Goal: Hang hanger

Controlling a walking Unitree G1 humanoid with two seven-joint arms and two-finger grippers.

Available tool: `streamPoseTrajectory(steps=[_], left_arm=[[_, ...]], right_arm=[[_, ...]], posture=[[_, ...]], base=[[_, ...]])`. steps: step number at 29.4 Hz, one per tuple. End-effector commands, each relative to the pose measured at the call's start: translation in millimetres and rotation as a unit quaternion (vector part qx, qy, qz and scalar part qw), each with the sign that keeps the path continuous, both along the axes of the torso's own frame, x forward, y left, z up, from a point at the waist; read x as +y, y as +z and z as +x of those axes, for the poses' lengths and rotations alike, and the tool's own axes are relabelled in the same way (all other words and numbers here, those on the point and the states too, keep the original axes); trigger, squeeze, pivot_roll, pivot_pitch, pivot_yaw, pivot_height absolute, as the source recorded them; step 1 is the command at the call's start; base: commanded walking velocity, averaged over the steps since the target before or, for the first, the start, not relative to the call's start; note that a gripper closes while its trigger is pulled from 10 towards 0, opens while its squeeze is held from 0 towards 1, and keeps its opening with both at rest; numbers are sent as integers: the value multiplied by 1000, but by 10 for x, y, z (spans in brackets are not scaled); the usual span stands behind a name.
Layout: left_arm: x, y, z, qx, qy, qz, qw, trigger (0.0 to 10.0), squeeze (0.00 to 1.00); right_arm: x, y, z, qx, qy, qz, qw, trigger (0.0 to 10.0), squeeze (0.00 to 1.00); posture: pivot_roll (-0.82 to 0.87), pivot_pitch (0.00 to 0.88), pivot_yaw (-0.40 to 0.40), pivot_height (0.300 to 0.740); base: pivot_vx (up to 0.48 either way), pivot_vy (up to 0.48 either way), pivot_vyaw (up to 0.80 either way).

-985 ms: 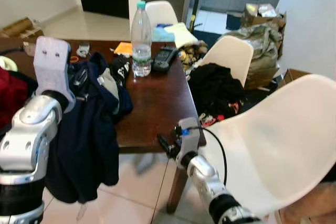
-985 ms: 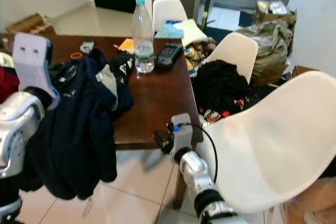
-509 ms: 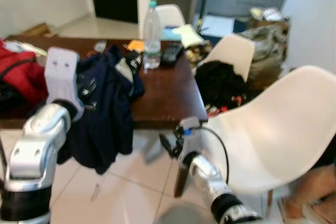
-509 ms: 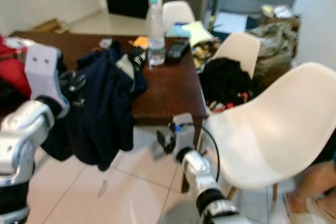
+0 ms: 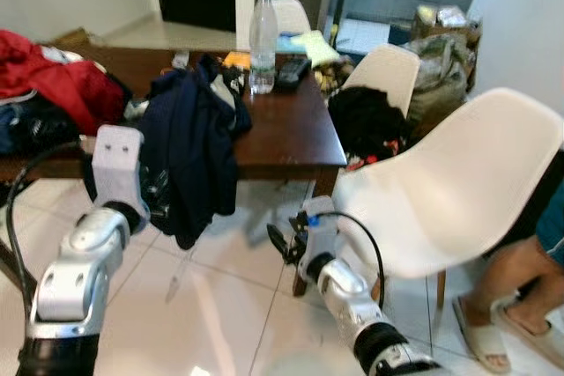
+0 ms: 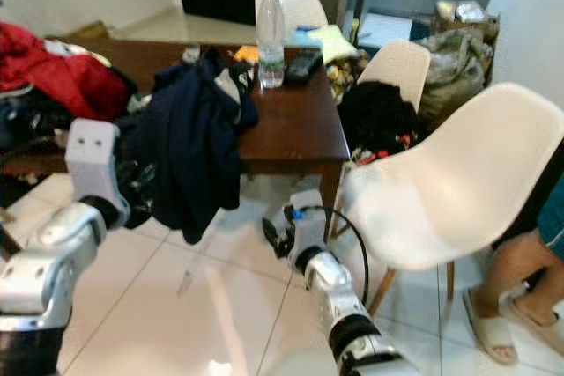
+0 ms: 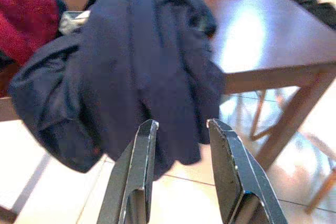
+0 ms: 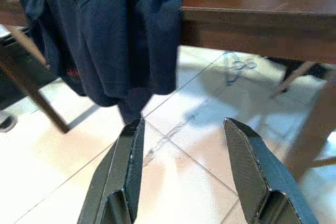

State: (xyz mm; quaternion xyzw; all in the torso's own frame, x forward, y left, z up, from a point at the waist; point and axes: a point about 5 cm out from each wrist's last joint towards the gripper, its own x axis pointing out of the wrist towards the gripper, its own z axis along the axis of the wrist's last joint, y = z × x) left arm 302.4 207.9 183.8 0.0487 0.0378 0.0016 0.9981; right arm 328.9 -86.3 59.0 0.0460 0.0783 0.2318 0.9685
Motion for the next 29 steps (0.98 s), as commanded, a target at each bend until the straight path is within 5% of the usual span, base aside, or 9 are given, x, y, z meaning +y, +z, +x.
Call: streamPoseTrajectory(steps=[1,2,10,14,21,29], left_arm=[[-11,-138,-2,22,4,2,1000,10000,0],[-19,-342,-6,43,13,-16,999,10000,0],[-27,-982,-89,123,49,-73,989,10000,0],[0,-1399,-207,173,79,-65,980,10000,0],[2,-1542,-269,183,90,-57,977,10000,0],[-35,-1490,-267,134,106,-56,984,10000,0]], right_arm=[[-23,-35,-22,6,-3,0,1000,10000,0],[-24,-45,-28,9,-3,-1,1000,10000,0],[-18,-80,-48,15,1,-11,1000,10000,0],[-36,-150,-74,34,0,-30,999,10000,0],[-66,-258,-135,51,-3,-63,997,10000,0],[-52,-280,-178,39,11,-76,996,10000,0]], posture=[[187,0,-60,740],[189,0,-63,740],[185,0,-66,740],[184,0,-69,740],[185,0,-71,740],[193,5,-77,740]], base=[[-240,0,0],[0,0,0],[0,0,0],[0,0,0],[0,0,0],[0,0,0]])
